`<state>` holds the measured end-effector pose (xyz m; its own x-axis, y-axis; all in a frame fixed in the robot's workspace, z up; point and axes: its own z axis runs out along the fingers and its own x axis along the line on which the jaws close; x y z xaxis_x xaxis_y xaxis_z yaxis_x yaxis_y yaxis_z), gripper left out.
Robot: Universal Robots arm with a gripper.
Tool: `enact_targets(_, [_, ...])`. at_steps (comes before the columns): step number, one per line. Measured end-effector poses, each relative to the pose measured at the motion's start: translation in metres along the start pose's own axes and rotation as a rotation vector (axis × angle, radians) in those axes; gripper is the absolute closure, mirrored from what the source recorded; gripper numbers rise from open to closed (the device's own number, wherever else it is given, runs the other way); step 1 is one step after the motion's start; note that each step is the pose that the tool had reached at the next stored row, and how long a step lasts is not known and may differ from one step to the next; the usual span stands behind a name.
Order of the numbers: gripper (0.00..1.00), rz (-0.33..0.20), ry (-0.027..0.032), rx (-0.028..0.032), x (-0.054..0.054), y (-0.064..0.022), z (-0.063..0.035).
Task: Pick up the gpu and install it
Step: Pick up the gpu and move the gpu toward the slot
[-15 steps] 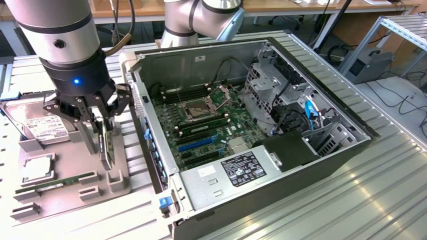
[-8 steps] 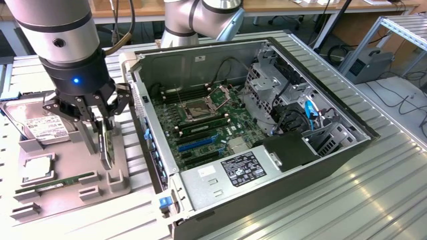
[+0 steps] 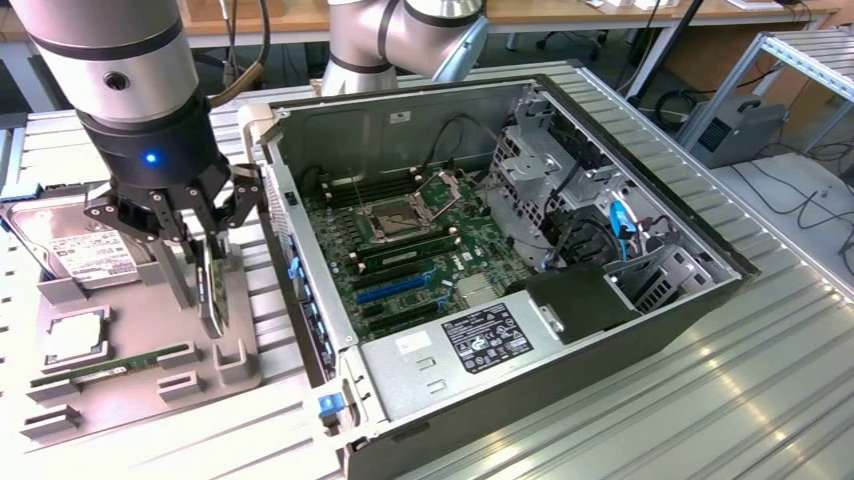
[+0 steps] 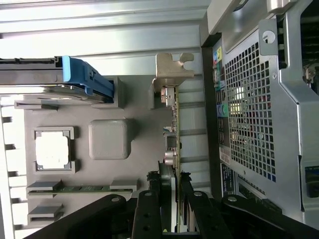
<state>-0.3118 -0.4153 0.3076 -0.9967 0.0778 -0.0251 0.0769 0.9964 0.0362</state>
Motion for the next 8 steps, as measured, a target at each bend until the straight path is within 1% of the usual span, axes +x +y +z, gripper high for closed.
enact_targets(8, [0.73,0.000,0.0000,0.0000,-0.0001,0.0001,-0.0019])
